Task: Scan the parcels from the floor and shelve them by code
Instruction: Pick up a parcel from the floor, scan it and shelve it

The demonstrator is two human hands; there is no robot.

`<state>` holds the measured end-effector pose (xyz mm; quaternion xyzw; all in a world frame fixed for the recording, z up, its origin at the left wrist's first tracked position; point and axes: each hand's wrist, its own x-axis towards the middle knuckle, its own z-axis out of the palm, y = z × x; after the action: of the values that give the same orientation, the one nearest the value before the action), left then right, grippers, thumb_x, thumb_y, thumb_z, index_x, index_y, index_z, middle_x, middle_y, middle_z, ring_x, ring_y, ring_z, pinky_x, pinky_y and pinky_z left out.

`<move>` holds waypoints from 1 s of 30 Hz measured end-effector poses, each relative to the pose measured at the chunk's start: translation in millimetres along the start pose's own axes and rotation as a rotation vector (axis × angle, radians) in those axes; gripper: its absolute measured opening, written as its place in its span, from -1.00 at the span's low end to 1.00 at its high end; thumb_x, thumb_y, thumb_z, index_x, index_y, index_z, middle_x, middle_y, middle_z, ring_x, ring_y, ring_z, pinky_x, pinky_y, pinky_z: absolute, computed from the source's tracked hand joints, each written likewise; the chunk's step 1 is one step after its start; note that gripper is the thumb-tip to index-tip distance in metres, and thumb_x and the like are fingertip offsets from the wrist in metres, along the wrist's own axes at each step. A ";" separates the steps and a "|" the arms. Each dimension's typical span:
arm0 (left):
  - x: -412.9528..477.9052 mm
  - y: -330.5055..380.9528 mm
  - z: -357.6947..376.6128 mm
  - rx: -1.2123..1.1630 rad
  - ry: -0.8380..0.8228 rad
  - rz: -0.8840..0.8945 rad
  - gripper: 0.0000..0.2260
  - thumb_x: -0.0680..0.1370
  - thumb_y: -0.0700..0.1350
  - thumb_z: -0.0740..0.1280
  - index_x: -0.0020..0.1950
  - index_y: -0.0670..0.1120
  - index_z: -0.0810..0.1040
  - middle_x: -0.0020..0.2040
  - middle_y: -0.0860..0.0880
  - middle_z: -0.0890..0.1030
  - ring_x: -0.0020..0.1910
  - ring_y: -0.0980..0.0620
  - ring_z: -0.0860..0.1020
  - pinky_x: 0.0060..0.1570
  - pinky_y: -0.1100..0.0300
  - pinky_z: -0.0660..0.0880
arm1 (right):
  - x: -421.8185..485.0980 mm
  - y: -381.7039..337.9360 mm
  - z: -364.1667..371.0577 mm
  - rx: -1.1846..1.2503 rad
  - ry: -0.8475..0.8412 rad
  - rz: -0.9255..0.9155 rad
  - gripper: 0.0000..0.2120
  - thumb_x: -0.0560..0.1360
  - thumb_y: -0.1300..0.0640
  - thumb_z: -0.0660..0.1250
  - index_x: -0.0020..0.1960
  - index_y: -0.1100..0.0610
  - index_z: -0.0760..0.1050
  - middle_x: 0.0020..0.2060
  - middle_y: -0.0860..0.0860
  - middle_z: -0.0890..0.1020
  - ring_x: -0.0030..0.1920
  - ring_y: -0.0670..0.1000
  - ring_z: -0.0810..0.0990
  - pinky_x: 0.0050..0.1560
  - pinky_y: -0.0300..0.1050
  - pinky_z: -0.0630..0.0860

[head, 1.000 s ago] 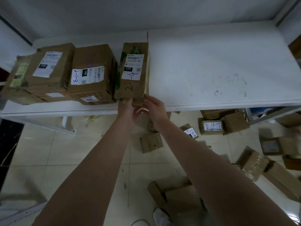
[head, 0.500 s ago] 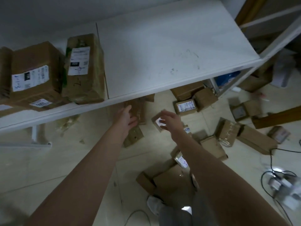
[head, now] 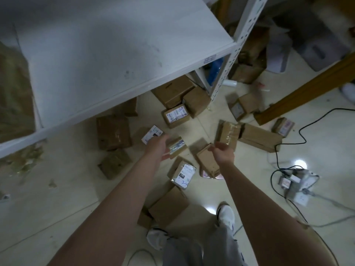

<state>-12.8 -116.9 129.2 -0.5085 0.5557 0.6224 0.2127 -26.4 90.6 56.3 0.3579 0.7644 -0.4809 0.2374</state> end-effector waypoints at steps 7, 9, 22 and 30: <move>42.4 -41.3 98.6 0.000 -0.051 -0.037 -0.81 0.64 -0.05 0.29 0.10 -0.16 0.57 0.13 -0.17 0.59 -0.13 -0.03 0.55 -0.16 0.11 0.55 | 68.1 55.3 -32.3 -0.307 -0.039 -0.032 -0.24 0.36 0.02 0.54 0.48 0.08 0.33 0.36 0.13 0.48 0.35 0.17 0.48 0.33 -0.01 0.42; 60.9 -59.8 122.2 0.037 -0.061 -0.048 -0.72 0.66 -0.04 0.27 0.27 -0.19 0.53 0.12 -0.17 0.55 -0.20 0.00 0.52 -0.29 0.16 0.49 | 94.4 80.6 -33.6 -0.393 -0.065 -0.034 -0.15 0.35 -0.02 0.54 0.53 0.08 0.24 0.42 0.12 0.41 0.40 0.17 0.41 0.40 0.01 0.35; 193.2 -148.4 157.7 0.138 -0.027 -0.047 -0.61 0.68 0.02 0.22 0.45 -0.14 0.41 0.30 -0.16 0.49 0.19 -0.15 0.55 0.18 -0.03 0.54 | 211.7 202.5 64.7 -1.051 -0.040 -0.172 0.23 0.23 -0.28 0.54 0.56 -0.02 -0.24 0.52 0.20 -0.03 0.49 0.31 0.03 0.33 0.35 0.29; 175.7 -154.5 120.0 0.152 0.013 -0.055 -0.67 0.70 -0.02 0.19 0.43 -0.10 0.43 0.29 -0.16 0.48 0.08 -0.11 0.55 0.07 0.02 0.58 | 196.2 189.2 46.7 -0.979 0.010 -0.309 0.25 0.15 -0.16 0.62 0.55 -0.05 -0.16 0.28 0.16 0.22 0.25 0.23 0.28 0.17 0.15 0.48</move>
<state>-1.1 -15.6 -113.2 -0.5100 0.5884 0.5692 0.2640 -2.7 164.1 -209.3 0.0898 0.9452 -0.0941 0.2995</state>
